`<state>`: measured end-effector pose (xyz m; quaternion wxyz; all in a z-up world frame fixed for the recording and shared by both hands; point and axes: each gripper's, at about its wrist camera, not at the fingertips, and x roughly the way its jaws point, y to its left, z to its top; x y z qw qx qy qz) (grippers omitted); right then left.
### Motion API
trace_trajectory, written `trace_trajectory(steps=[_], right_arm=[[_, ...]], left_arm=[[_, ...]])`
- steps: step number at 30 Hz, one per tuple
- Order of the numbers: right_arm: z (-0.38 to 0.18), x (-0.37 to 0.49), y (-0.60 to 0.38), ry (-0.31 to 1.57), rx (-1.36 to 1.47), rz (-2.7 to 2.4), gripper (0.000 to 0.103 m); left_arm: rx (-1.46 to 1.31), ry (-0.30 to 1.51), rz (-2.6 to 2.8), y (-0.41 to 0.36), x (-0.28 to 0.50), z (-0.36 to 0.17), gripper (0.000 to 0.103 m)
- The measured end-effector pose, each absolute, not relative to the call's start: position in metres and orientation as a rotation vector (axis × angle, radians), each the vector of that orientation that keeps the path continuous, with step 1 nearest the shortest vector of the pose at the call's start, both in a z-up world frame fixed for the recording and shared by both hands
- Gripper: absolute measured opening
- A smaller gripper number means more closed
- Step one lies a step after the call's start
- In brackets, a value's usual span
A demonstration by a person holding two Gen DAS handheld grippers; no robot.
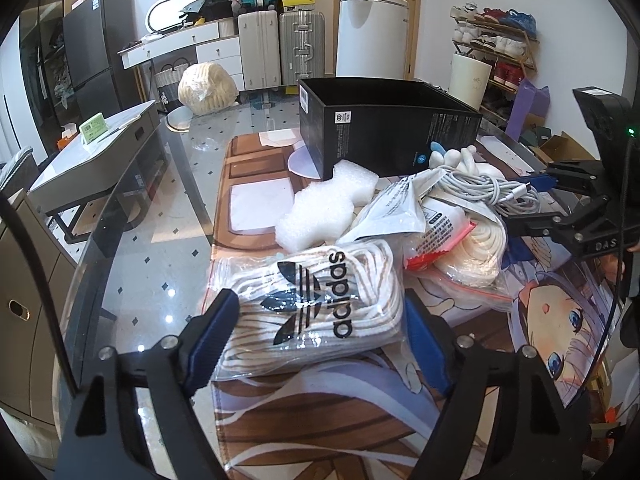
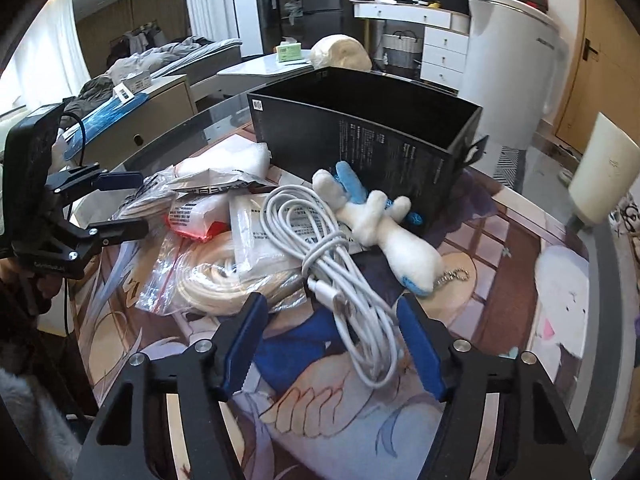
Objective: Organize soft objects
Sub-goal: 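Reach the right gripper to the coiled white cable and grasp it, then lift the white cable with the right gripper while the left gripper moves toward the Adidas lace bag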
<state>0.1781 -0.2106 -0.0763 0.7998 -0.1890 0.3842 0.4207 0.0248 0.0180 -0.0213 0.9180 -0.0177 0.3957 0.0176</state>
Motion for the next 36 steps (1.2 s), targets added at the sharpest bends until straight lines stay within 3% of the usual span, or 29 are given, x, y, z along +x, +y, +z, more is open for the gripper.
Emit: trace_trajectory(steps=[5,9,13,29,36], right_arm=[[-0.078,0.191,-0.204,0.841,-0.382,0.957,0.057],[-0.081,0.199,-0.2,0.877,-0.352,1.003,0.034],[-0.08,0.194,-0.2,0.882,-0.347,1.005,0.026],[-0.067,0.152,-0.226,0.778,-0.265,0.916,0.023],[-0.061,0.148,-0.23,0.77,-0.243,0.914,0.023]], left_arm=[[-0.031,0.815,0.027,0.019,0.024,-0.023,0.082],[-0.039,0.814,0.018,0.02,0.024,-0.023,0.088],[-0.047,0.815,0.02,0.022,0.022,-0.025,0.091],[-0.169,0.77,0.027,0.05,0.009,-0.011,0.091],[-0.005,0.823,0.011,0.05,0.003,-0.008,0.091]])
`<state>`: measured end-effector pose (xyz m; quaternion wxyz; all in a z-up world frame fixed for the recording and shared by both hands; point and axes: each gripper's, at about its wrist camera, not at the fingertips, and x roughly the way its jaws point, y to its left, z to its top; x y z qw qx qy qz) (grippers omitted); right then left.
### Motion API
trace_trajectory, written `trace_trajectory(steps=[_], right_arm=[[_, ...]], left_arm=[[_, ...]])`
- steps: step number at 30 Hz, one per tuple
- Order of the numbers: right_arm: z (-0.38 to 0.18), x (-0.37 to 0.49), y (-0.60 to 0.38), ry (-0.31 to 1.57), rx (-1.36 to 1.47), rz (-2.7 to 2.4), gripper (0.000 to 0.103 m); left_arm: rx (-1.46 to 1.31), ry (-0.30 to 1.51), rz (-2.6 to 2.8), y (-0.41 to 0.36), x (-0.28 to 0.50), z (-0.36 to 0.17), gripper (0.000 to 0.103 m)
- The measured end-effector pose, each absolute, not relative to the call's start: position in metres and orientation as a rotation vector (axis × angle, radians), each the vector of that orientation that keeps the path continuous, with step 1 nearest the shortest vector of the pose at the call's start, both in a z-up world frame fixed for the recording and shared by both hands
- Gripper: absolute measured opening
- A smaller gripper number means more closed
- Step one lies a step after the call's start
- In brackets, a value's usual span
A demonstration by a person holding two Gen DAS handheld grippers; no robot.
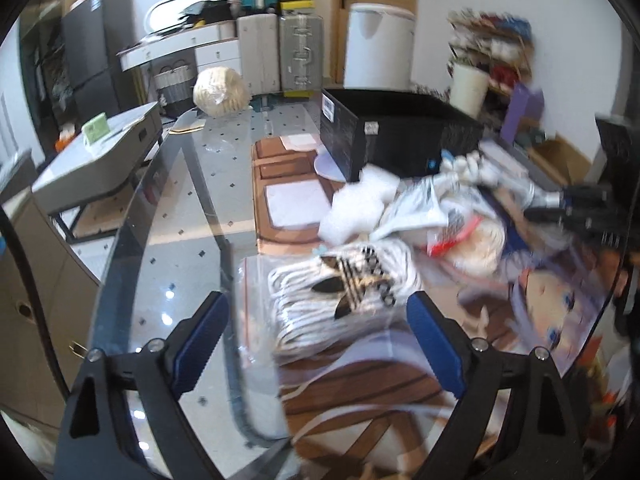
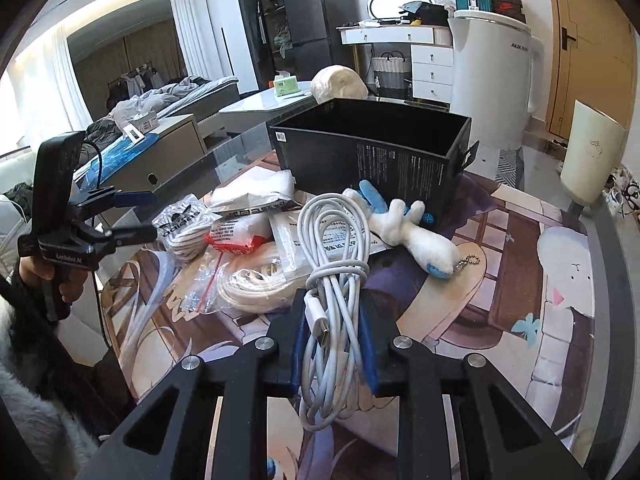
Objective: Organize soft objects
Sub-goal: 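Lift the white cable with the right gripper while the left gripper moves toward the Adidas lace bag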
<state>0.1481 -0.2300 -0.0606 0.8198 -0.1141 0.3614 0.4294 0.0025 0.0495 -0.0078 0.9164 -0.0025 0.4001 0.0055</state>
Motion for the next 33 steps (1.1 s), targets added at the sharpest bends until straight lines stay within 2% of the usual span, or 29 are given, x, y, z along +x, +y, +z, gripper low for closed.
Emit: trace_trajectory(steps=[4,18,33], right_arm=[[-0.059,0.148,-0.233,0.764,-0.237,0.915,0.023],[-0.051,0.149,-0.247,0.759,-0.21,0.893,0.023],[-0.049,0.148,-0.246,0.754,-0.195,0.909,0.023]], left_arm=[[0.089,0.862,0.014,0.043,0.01,-0.01,0.091],[0.114,0.977,-0.297,0.031,0.059,-0.015,0.091],[0.328,1.055,-0.557,0.014,0.05,-0.017,0.092]])
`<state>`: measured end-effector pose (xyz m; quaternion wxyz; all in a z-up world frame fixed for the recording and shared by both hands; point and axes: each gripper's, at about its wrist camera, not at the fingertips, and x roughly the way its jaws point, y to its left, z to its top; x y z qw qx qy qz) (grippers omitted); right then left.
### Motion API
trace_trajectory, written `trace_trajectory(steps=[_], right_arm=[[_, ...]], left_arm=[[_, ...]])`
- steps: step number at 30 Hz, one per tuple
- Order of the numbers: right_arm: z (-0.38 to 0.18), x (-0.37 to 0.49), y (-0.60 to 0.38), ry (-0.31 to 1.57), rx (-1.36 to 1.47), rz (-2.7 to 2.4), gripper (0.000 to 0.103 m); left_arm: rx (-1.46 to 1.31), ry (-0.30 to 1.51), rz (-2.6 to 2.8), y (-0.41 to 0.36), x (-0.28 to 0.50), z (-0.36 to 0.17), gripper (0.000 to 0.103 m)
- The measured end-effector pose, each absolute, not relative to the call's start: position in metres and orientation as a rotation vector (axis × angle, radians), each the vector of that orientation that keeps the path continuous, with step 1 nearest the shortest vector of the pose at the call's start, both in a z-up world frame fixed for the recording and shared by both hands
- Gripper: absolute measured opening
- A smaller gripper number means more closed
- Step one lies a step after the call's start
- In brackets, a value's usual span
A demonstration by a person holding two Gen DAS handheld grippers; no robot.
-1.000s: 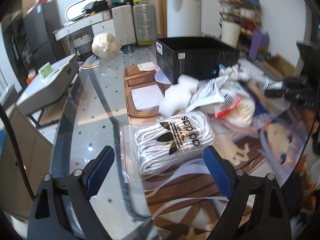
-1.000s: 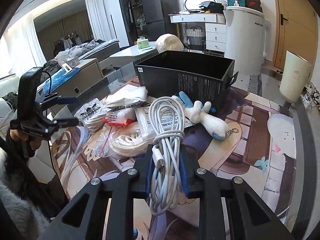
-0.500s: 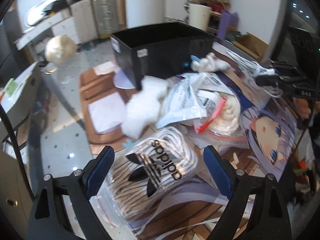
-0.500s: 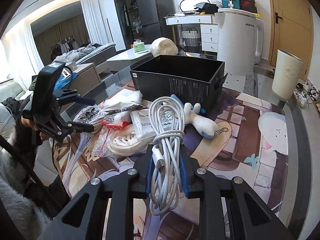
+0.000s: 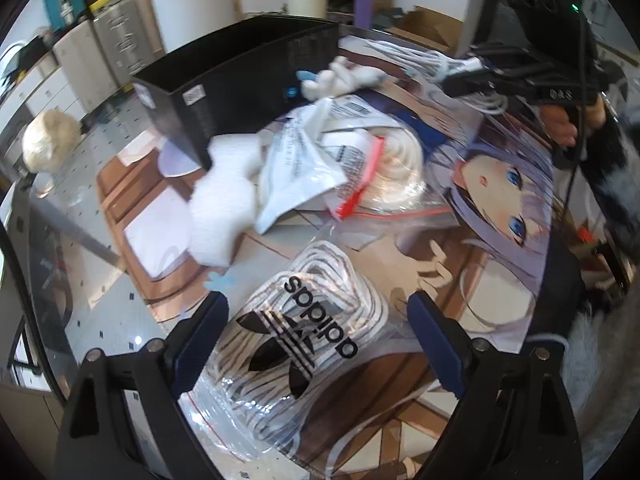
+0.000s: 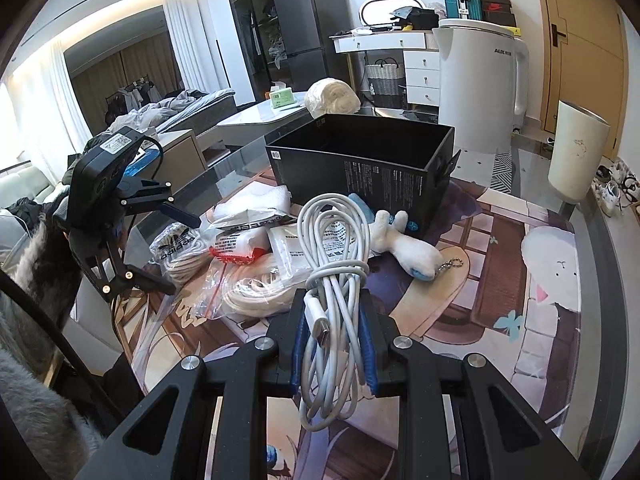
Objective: Organize soft objects
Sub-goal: 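Lift the white cable with the right gripper while the left gripper moves toward the Adidas lace bag, then grasp and lift the clear Adidas lace bag with the left gripper while the right gripper holds the cable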
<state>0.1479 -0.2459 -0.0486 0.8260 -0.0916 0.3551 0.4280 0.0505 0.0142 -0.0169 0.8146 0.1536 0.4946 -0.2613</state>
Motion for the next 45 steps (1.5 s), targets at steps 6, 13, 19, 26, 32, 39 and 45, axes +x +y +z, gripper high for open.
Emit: trace_trajectory(steps=[6,13,19,26,32,39,45], right_arm=[[-0.048,0.147,-0.248,0.755,-0.191,0.909,0.023],[-0.047,0.146,-0.25,0.755,-0.185,0.91,0.023],[-0.048,0.144,-0.248,0.754,-0.175,0.917,0.023],[-0.042,0.137,-0.246,0.731,-0.167,0.915,0.023],[-0.039,0.13,-0.244,0.711,-0.151,0.904,0.023],[-0.03,0.124,-0.24,0.685,-0.138,0.88,0.023],[-0.02,0.122,-0.236,0.657,-0.14,0.843,0.023]], left_arm=[[0.32,1.105,-0.563,0.017,0.056,-0.023,0.093],[0.295,1.088,-0.536,0.024,0.059,-0.018,0.068],[0.263,1.054,-0.516,0.029,0.054,-0.014,0.052],[0.164,0.936,-0.472,0.035,0.034,0.003,0.051],[0.056,0.778,-0.378,0.042,0.029,0.033,0.052],[-0.061,0.662,-0.29,0.044,0.034,0.052,0.052],[-0.084,0.616,-0.177,0.036,0.036,0.056,0.054]])
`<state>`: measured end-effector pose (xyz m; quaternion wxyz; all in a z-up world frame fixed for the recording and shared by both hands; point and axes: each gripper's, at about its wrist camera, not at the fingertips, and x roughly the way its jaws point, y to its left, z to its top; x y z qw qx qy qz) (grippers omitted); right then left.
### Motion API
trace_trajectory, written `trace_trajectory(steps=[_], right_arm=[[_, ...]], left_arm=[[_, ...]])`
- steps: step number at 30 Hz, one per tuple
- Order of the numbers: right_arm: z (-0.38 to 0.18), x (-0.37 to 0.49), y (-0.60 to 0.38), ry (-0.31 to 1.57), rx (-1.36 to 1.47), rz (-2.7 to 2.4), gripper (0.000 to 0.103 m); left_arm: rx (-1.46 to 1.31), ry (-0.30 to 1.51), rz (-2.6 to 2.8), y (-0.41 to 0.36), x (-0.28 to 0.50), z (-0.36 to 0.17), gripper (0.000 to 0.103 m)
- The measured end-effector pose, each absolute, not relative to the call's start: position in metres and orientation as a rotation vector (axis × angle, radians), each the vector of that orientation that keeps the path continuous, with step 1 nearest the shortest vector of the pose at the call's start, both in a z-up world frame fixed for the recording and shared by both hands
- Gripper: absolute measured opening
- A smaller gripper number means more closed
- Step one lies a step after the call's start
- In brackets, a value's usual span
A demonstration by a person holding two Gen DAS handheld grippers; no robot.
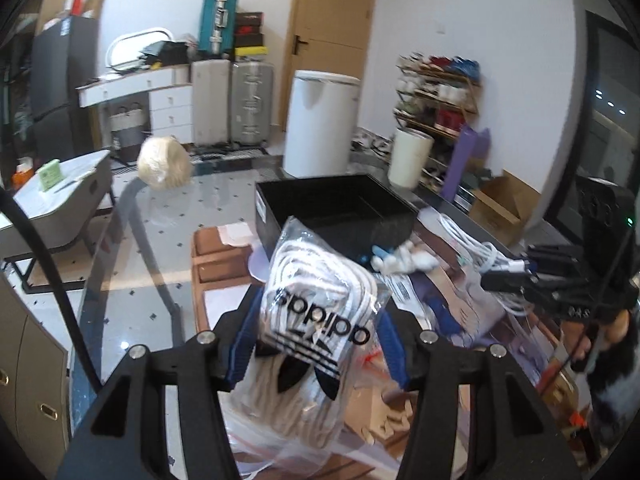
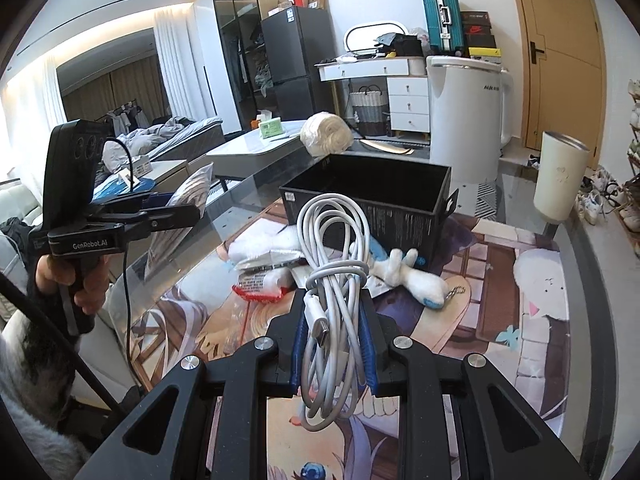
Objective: Organize soft objects
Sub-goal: 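Grasp and lift the clear Adidas lace bag with the left gripper while the right gripper holds the cable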
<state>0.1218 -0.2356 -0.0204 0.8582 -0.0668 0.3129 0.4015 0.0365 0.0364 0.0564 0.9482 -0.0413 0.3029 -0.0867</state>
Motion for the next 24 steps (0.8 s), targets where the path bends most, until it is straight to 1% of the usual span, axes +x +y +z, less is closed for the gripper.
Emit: trace_trajectory(steps=[3,5,6,8,10,11,12,13,14,16,17,18,20,24], right_arm=[[-0.016,0.124,-0.233,0.649,-0.141,0.826,0.023],[-0.015,0.127,-0.231,0.647,-0.142,0.812,0.023],[-0.013,0.129,-0.231,0.644,-0.142,0.806,0.023],[-0.01,0.132,-0.23,0.639,-0.135,0.799,0.023],[-0.008,0.134,-0.229,0.635,-0.133,0.793,0.023],[-0.008,0.135,-0.228,0.638,-0.132,0.793,0.023],[-0.008,0.134,-0.228,0.637,-0.129,0.792,0.023],[-0.008,0.134,-0.229,0.639,-0.127,0.793,0.023],[-0.01,0.134,-0.23,0.641,-0.125,0.794,0.023],[-0.013,0.135,-0.232,0.65,-0.122,0.79,0.023],[-0.014,0.134,-0.233,0.654,-0.121,0.79,0.023],[-0.015,0.135,-0.234,0.658,-0.121,0.789,0.023],[-0.017,0.135,-0.234,0.662,-0.125,0.792,0.023],[-0.018,0.134,-0.234,0.667,-0.126,0.803,0.023]], left_arm=[[-0.084,0.59,-0.158,0.032,0.037,0.06,0.054],[-0.087,0.562,-0.16,0.03,0.038,0.064,0.051],[-0.104,0.559,-0.164,0.031,0.04,0.065,0.04],[-0.111,0.584,-0.183,0.032,0.044,0.062,0.03],[-0.101,0.613,-0.159,0.034,0.047,0.053,0.03],[-0.106,0.627,-0.157,0.036,0.047,0.049,0.032],[-0.116,0.646,-0.147,0.039,0.046,0.045,0.039],[-0.125,0.661,-0.14,0.042,0.044,0.039,0.048],[-0.123,0.663,-0.142,0.041,0.042,0.037,0.062],[-0.107,0.681,-0.175,0.038,0.039,0.03,0.062],[-0.099,0.695,-0.198,0.035,0.038,0.028,0.065],[-0.081,0.707,-0.222,0.032,0.038,0.025,0.074],[-0.026,0.721,-0.251,0.023,0.035,0.019,0.086],[0.063,0.775,-0.289,0.013,0.039,0.002,0.087]])
